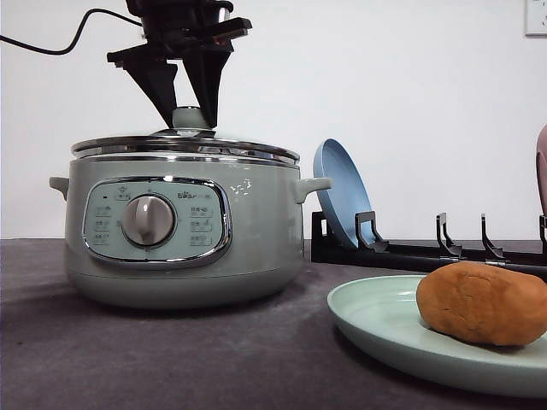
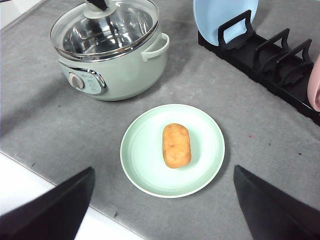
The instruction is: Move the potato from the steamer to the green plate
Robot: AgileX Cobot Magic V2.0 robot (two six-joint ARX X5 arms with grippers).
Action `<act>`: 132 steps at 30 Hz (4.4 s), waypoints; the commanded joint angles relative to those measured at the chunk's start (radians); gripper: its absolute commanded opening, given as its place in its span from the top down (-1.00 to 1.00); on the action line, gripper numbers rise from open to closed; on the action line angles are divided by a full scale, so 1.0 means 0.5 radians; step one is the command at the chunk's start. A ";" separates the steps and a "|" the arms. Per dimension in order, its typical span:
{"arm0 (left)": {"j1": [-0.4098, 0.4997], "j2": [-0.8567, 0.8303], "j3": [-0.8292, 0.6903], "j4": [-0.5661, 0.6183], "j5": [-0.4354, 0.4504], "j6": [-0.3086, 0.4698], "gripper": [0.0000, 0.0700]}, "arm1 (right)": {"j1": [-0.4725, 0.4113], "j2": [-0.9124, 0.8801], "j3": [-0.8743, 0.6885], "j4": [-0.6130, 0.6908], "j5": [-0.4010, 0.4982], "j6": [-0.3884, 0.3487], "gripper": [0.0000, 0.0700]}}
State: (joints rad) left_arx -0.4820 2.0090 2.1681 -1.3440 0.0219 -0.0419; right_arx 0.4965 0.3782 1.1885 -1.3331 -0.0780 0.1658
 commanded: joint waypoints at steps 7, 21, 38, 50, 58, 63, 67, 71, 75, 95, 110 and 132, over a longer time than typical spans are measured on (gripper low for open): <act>-0.028 0.049 0.005 0.051 0.031 0.064 1.00 | 0.010 0.004 0.032 0.017 0.002 0.037 -0.60; -0.032 0.049 -0.035 0.064 0.030 0.138 0.99 | 0.010 0.004 0.032 0.017 0.017 0.036 -0.60; -0.032 0.049 -0.035 0.063 0.031 0.045 -0.59 | 0.010 0.004 0.032 0.017 0.018 0.036 -0.60; -0.021 -0.135 -0.034 0.052 0.031 0.025 -0.71 | 0.010 0.004 0.032 0.017 0.017 0.037 -0.60; -0.034 -0.468 -0.034 -0.006 0.070 0.014 -0.70 | 0.010 0.004 0.032 0.017 0.018 0.035 -0.60; -0.068 -0.683 -0.034 -0.005 0.169 0.022 -0.70 | 0.010 0.004 0.032 0.018 0.018 0.035 -0.60; -0.110 -0.843 -0.034 -0.017 0.183 0.072 -0.70 | 0.010 0.004 0.032 0.018 0.016 0.035 -0.60; -0.164 -0.992 -0.056 -0.077 0.185 0.141 -0.70 | 0.010 0.004 0.032 0.018 0.016 0.035 -0.60; -0.189 -1.203 -0.250 -0.036 0.185 0.178 -0.70 | 0.011 0.004 0.032 0.016 0.014 0.036 -0.60; -0.188 -2.879 -2.286 0.883 0.287 -0.025 -0.70 | 0.011 0.004 0.032 0.017 0.001 0.035 -0.60; -0.188 -2.925 -2.307 0.902 0.288 -0.024 -0.61 | 0.010 0.004 0.032 0.018 0.001 0.035 -0.60; -0.188 -2.923 -2.307 0.865 0.287 -0.023 1.00 | 0.011 0.004 0.032 0.030 0.002 0.020 1.00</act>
State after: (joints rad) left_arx -0.5709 0.5426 1.0019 -0.9199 0.1631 -0.0467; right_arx 0.4965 0.3782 1.1885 -1.3327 -0.0772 0.1722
